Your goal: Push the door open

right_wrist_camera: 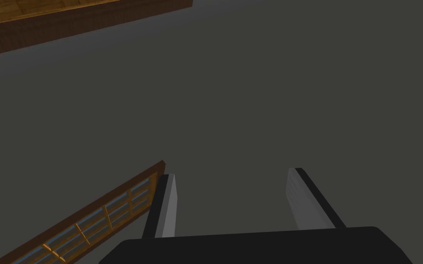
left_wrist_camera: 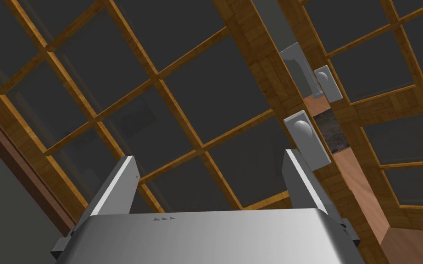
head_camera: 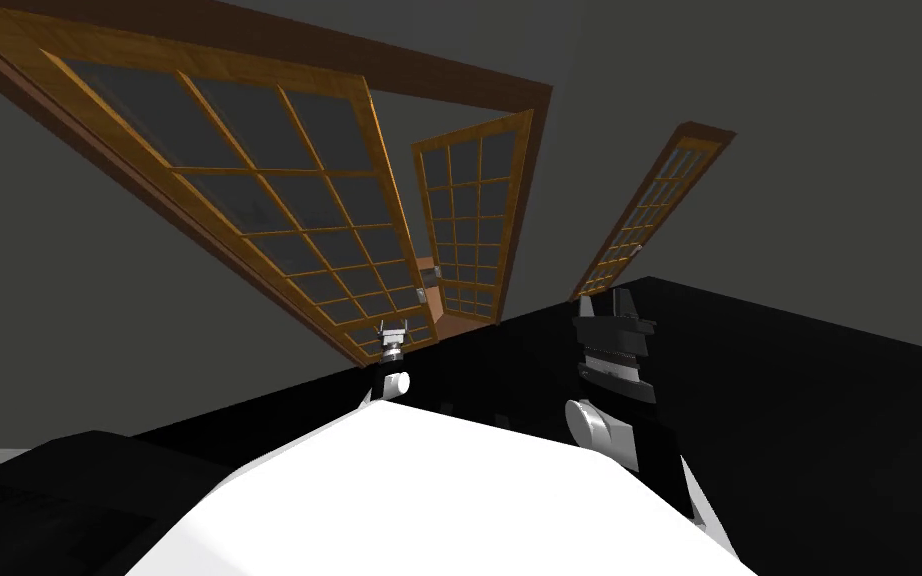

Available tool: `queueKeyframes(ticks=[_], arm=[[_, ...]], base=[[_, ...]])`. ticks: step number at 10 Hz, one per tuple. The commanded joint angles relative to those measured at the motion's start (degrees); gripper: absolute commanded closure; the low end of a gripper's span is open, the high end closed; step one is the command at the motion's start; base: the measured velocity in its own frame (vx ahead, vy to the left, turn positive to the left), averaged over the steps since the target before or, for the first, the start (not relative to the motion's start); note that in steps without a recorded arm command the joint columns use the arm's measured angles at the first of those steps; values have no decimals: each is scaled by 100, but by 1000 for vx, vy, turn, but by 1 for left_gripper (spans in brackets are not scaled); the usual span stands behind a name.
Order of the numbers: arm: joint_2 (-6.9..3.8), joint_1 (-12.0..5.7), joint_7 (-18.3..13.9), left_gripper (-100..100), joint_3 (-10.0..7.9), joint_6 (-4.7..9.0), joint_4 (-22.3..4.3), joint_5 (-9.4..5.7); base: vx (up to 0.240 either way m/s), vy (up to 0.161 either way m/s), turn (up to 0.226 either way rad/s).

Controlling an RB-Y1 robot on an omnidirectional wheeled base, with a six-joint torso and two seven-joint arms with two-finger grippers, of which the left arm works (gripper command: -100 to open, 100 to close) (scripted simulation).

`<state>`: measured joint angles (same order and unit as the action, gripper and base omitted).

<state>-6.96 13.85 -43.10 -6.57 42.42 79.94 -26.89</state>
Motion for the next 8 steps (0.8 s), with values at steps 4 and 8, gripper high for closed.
queueKeyframes(ticks=[4, 8], arm=[[-33, -154, -489, -100, -32, 152, -613, -397], [-61, -316, -889, -100, -58, 296, -1177, -721]], base=[[92, 35, -138], [81, 48, -122]])
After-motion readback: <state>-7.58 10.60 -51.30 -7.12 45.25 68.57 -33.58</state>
